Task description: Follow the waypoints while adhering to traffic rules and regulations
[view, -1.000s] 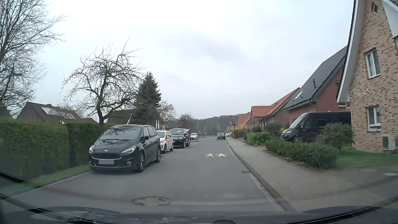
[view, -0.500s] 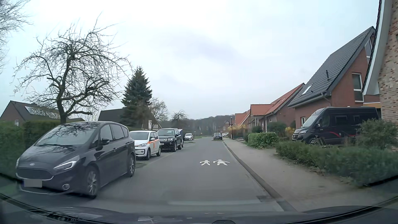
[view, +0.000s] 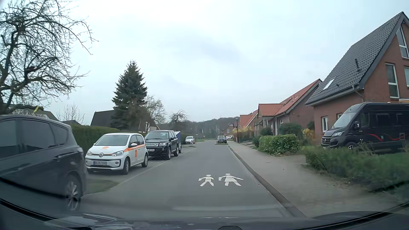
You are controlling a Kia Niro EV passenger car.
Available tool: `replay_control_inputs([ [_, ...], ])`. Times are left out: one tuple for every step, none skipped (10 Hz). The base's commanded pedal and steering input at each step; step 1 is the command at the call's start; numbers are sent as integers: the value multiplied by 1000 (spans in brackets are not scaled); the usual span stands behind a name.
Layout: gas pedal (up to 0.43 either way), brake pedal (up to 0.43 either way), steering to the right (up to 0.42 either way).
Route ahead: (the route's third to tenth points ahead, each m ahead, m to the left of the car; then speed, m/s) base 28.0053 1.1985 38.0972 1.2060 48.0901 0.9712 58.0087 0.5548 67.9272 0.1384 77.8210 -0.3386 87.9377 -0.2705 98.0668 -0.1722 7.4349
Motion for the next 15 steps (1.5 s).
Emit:
replay_control_inputs([
  [240, 0, 10],
  [240, 0, 10],
  [240, 0, 10],
  [240, 0, 10],
  [240, 0, 10],
  [240, 0, 10],
  [240, 0, 10],
  [240, 0, 10],
  [240, 0, 10],
  [240, 0, 9],
  [240, 0, 5],
  [240, 0, 3],
  [240, 0, 1],
  [240, 0, -1],
  [240, 0, -3],
])
